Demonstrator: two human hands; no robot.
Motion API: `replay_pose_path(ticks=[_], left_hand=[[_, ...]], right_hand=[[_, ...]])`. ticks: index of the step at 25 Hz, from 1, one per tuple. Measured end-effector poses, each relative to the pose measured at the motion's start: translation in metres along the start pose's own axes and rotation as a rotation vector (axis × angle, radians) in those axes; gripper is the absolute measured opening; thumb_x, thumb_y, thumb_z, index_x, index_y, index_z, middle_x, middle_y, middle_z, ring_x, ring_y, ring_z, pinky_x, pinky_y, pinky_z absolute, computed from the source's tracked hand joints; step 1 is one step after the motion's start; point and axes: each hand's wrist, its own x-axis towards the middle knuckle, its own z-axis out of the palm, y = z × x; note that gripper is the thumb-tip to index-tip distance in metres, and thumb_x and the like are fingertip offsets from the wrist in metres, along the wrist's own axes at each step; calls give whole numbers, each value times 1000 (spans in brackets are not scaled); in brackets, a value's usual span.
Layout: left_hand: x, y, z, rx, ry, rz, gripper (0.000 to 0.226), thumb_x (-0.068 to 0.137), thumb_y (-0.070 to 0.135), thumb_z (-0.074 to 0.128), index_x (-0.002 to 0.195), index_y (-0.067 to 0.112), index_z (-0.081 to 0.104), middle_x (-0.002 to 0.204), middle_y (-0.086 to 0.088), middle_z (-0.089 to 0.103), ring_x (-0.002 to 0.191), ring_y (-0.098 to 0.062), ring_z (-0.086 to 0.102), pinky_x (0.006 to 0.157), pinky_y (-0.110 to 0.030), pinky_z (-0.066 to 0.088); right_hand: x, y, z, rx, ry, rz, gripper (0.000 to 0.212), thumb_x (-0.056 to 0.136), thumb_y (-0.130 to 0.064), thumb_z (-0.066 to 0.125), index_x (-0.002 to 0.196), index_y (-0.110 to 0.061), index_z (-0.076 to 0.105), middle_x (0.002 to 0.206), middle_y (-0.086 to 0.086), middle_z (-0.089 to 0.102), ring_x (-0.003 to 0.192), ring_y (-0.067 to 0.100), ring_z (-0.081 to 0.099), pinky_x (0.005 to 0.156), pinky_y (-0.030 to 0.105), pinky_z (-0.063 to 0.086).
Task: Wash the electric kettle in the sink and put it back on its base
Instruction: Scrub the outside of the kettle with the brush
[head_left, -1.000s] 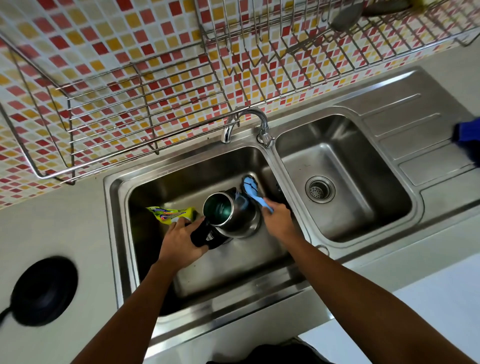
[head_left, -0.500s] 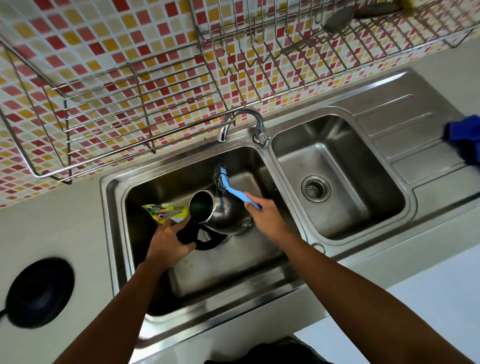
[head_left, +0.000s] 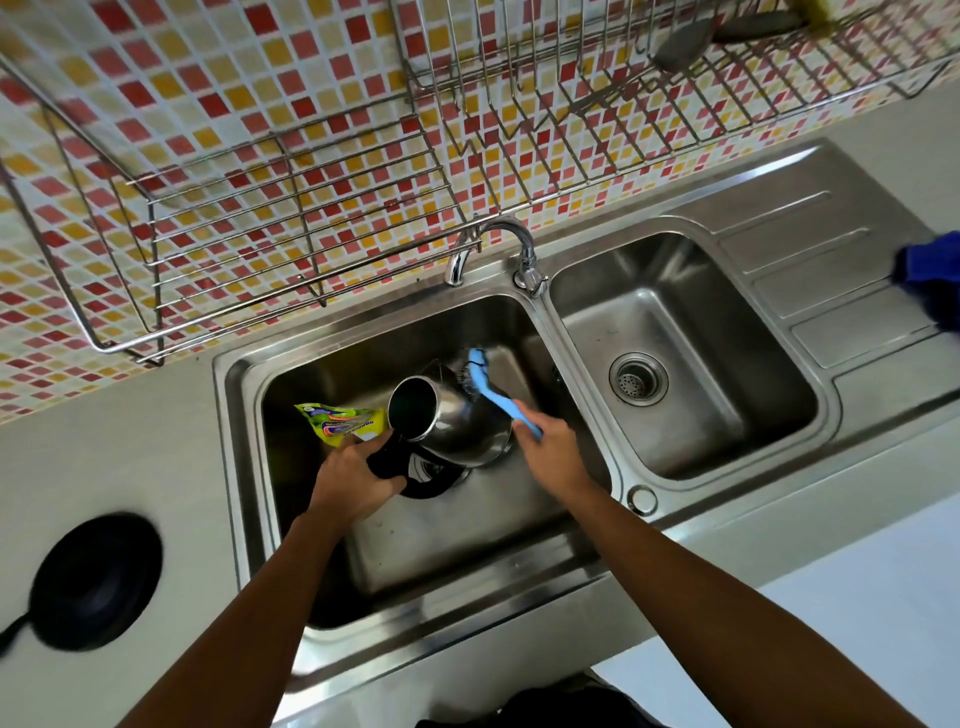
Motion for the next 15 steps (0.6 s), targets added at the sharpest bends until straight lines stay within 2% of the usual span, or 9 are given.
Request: replay_pose_path(ticks=[2, 3, 5, 6, 8, 9, 11, 13, 15], left_hand=[[-1, 7, 0, 35, 10, 42, 80, 63, 41, 76, 140, 42, 53, 122, -11, 57, 114, -34, 58, 97, -39, 47], [0, 13, 1, 46, 15, 55, 80, 62, 41, 76, 139, 41, 54, 122, -12, 58, 114, -35, 58, 97, -39, 47], [3, 22, 0, 48, 27, 52, 77, 65, 38, 80, 138, 41, 55, 123, -12, 58, 116, -35, 57, 99, -40, 46], [5, 25, -1, 31, 38, 44, 76, 66, 36, 80, 137, 41, 55, 121, -11, 58, 115, -35, 57, 98, -40, 46], [5, 26, -3, 4, 44, 25, 74, 68, 32, 80, 137, 41, 56, 119, -11, 58, 113, -35, 58, 98, -39, 46], [4, 26, -5, 9, 37, 25, 74, 69, 31, 79, 137, 41, 55, 119, -12, 57, 114, -36, 58, 98, -40, 46], [2, 26, -6, 43, 21, 34, 75, 69, 31, 80, 139, 39, 54, 124, -14, 56, 119, -38, 56, 100, -41, 44], [3, 28, -4, 80, 21, 56, 76, 68, 33, 81, 139, 37, 55, 130, -16, 57, 124, -37, 52, 103, -42, 42], [7, 28, -2, 95, 23, 70, 77, 66, 37, 80, 139, 36, 55, 128, -15, 59, 123, -36, 52, 103, -43, 42]], right_hand=[[7, 7, -8, -65, 74, 195, 37, 96, -17, 59, 132, -11, 61, 118, 15, 69, 107, 26, 67, 97, 32, 51], [7, 6, -11, -54, 82, 205, 37, 96, -16, 59, 132, -11, 60, 118, 14, 69, 103, 23, 68, 94, 29, 52], [2, -7, -8, 12, 52, 34, 38, 95, -16, 60, 133, -12, 60, 118, 7, 70, 96, 12, 66, 87, 20, 51], [-3, -12, -4, 65, 2, -49, 39, 96, -16, 60, 134, -12, 60, 120, 1, 68, 96, 7, 65, 87, 17, 50], [-13, -10, 1, 130, -71, -98, 39, 96, -17, 60, 135, -14, 59, 125, -2, 66, 106, 5, 64, 93, 17, 49], [-13, -5, 1, 110, -35, -65, 38, 96, -17, 61, 134, -13, 60, 125, 0, 66, 108, 9, 65, 95, 19, 49], [-3, 11, -3, -1, 85, 129, 36, 95, -17, 61, 131, -11, 62, 121, 11, 69, 110, 21, 66, 96, 26, 49], [3, 23, -9, -77, 107, 284, 36, 94, -18, 59, 130, -13, 63, 119, 15, 69, 111, 29, 65, 96, 32, 49], [-1, 16, -9, -36, 102, 179, 37, 94, -17, 60, 131, -13, 63, 119, 11, 70, 108, 24, 67, 96, 29, 50]])
